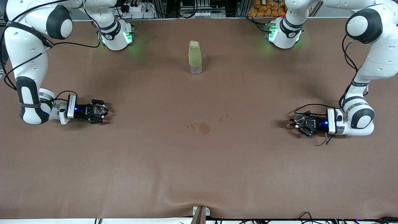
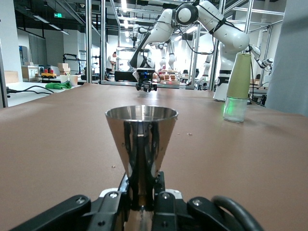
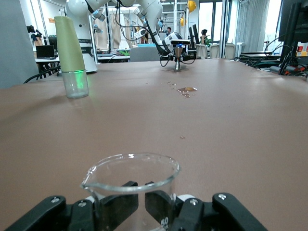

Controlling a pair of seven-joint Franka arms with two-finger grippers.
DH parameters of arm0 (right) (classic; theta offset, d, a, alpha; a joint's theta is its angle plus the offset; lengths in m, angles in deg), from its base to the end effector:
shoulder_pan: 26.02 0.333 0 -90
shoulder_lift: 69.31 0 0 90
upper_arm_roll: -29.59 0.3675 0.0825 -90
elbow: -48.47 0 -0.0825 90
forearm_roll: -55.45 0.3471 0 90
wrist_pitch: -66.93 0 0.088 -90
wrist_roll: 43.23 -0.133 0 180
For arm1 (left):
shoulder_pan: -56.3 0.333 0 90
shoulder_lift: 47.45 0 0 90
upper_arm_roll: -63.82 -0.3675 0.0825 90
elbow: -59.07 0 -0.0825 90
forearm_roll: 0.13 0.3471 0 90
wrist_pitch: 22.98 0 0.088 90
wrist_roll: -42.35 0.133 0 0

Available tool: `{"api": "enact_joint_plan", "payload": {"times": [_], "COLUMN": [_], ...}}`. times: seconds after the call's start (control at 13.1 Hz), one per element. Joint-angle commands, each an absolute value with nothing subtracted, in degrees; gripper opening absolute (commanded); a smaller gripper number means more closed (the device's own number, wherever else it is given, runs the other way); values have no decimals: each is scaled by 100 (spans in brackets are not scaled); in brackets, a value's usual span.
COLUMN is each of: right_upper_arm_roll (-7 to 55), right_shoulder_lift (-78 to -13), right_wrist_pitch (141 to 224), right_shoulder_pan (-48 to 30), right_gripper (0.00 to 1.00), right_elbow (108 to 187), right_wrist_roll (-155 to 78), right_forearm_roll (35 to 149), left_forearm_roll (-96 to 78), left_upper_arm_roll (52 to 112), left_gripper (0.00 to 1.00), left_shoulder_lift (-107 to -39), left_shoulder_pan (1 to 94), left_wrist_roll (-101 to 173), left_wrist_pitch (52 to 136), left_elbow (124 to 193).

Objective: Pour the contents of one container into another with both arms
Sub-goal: 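Lower the jigger and beaker back onto the table with both grippers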

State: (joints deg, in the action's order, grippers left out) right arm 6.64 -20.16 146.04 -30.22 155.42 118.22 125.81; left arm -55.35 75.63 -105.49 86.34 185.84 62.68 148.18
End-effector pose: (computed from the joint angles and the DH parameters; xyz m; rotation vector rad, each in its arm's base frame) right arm 0.5321 -0.0998 0.1390 -1.3492 -1.4177 -1.0338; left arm 0.6018 0.0987 0.1313 1.2142 -1.3074 1.0237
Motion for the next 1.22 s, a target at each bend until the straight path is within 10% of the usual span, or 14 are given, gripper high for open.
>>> {"api": "enact_joint_plan", "payload": {"times": [0.0,0.46,0.53,0.69,0.84,0.99,1.14], "right_upper_arm_roll": [735,753,753,744,744,744,744], "right_shoulder_lift": [-1825,-1622,-1622,-1622,-1622,-1622,-1631], "right_wrist_pitch": [14559,14655,14752,14744,14744,14691,14691], "right_shoulder_pan": [-3174,-3147,-3156,-3147,-3112,-3103,-3103], "right_gripper": [0,0,0,0,33,87,100], "right_elbow": [15438,15289,15289,15315,15315,15315,15315], "right_wrist_roll": [13299,13440,13422,13335,12854,12675,12666], "right_forearm_roll": [12576,13244,13235,13227,13157,13130,13130], "left_forearm_roll": [-5436,-5313,-5244,-5155,-5112,-4954,-4498], "left_upper_arm_roll": [7569,7560,7525,7472,7446,7385,7139], "left_gripper": [0,20,98,100,100,100,100], "left_shoulder_lift": [-10572,-10607,-10598,-10590,-10528,-10458,-10379], "left_shoulder_pan": [8663,8671,8680,8671,8698,8724,8786], "left_wrist_roll": [18675,18675,18675,18658,18605,18491,17914], "left_wrist_pitch": [6183,6209,6218,6209,6209,6201,6174], "left_elbow": [14802,14802,14785,14767,14767,14697,14417]}}
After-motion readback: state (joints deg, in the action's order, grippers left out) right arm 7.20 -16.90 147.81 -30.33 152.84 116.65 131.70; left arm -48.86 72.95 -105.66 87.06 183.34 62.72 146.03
